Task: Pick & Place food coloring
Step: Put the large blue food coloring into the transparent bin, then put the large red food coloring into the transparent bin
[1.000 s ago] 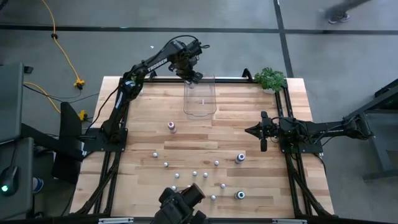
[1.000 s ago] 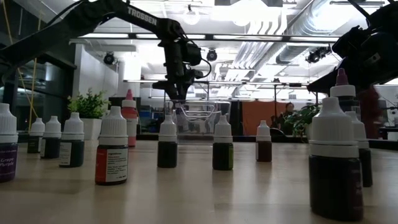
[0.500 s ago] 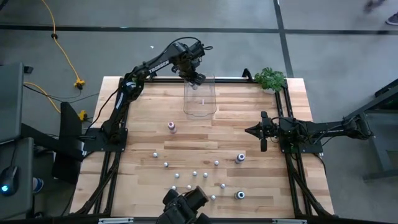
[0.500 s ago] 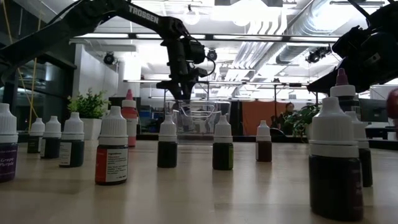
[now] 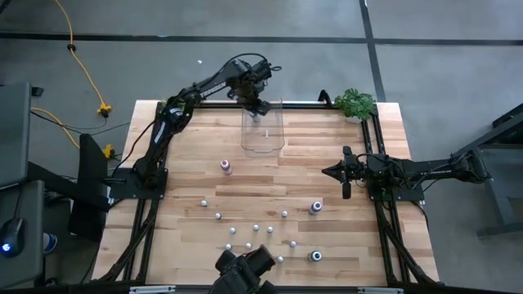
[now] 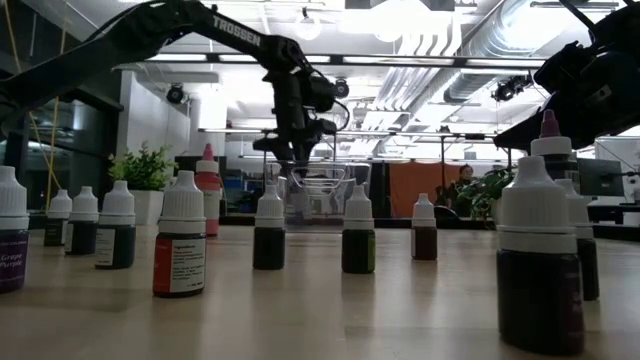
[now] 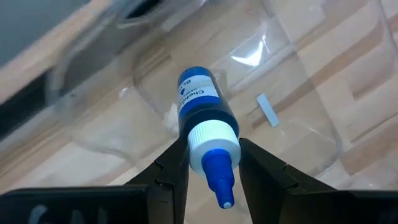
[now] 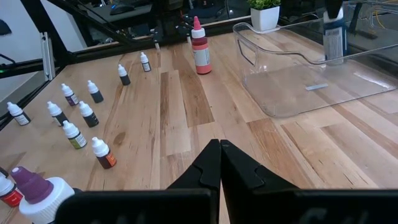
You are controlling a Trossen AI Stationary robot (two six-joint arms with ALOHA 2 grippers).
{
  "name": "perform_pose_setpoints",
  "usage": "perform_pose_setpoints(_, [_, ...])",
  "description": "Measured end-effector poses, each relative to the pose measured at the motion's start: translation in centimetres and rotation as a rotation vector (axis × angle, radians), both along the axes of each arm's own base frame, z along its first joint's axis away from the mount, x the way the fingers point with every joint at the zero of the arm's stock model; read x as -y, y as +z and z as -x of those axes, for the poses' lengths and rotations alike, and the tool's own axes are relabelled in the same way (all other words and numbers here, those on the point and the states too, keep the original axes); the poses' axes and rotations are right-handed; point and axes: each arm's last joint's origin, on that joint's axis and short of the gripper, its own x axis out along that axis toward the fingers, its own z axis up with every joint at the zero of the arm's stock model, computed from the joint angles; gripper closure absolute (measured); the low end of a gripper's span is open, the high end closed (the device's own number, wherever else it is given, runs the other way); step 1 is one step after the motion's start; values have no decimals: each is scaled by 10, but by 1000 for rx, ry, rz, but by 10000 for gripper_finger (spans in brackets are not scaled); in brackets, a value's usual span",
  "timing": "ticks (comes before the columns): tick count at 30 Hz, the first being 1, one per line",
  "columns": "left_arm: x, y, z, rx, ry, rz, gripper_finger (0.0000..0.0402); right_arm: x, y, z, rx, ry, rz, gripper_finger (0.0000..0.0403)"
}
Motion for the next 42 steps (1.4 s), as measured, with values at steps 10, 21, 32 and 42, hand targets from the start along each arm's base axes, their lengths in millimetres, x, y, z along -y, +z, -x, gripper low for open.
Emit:
perform_pose_setpoints(10, [-3, -4, -2, -17, -19, -26, 282, 0, 0, 0, 0, 0, 0, 402])
perform_pose_setpoints(21, [-4, -1, -3, -12, -45, -38, 257, 0, 0, 0, -1, 0, 0, 402])
perform_pose_setpoints(32, [-4, 0, -3, -16, -76, -52, 213, 0, 0, 0, 0, 0, 0, 402])
perform_pose_setpoints(42, [0, 46, 11, 58, -94, -174, 201, 0, 0, 0, 0, 0, 0, 402])
